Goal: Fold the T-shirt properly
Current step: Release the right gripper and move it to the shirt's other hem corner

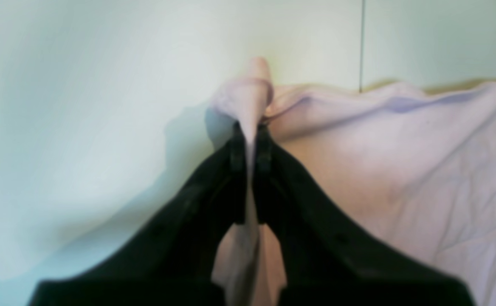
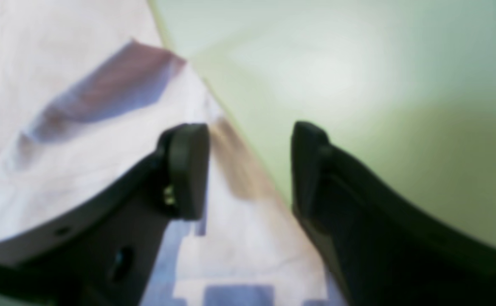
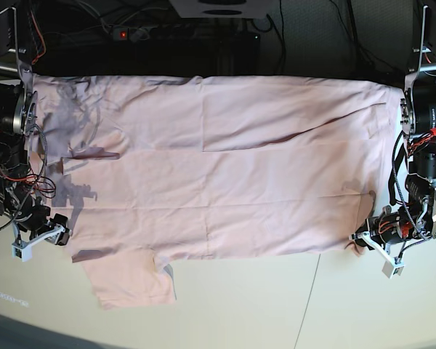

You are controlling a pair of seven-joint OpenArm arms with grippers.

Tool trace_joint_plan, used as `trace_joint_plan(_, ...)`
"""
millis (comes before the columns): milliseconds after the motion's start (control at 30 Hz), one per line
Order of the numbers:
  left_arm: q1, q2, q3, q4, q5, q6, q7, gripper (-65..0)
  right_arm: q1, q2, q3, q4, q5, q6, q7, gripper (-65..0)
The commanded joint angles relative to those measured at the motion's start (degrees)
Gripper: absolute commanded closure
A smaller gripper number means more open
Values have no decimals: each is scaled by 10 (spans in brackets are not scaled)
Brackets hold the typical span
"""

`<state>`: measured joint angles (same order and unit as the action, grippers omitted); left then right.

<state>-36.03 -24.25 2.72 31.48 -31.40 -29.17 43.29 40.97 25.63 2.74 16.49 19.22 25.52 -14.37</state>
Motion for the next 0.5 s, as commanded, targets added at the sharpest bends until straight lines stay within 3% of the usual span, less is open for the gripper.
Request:
trace_joint_plan(0,-11,-7,1,3,12,-2,16,0,6,-1,-2,-1,-7,30,-34,-321)
trace_joint_plan(467,-11,-7,1,3,12,-2,15,0,6,-30,-3,5,0,68,-56,-321)
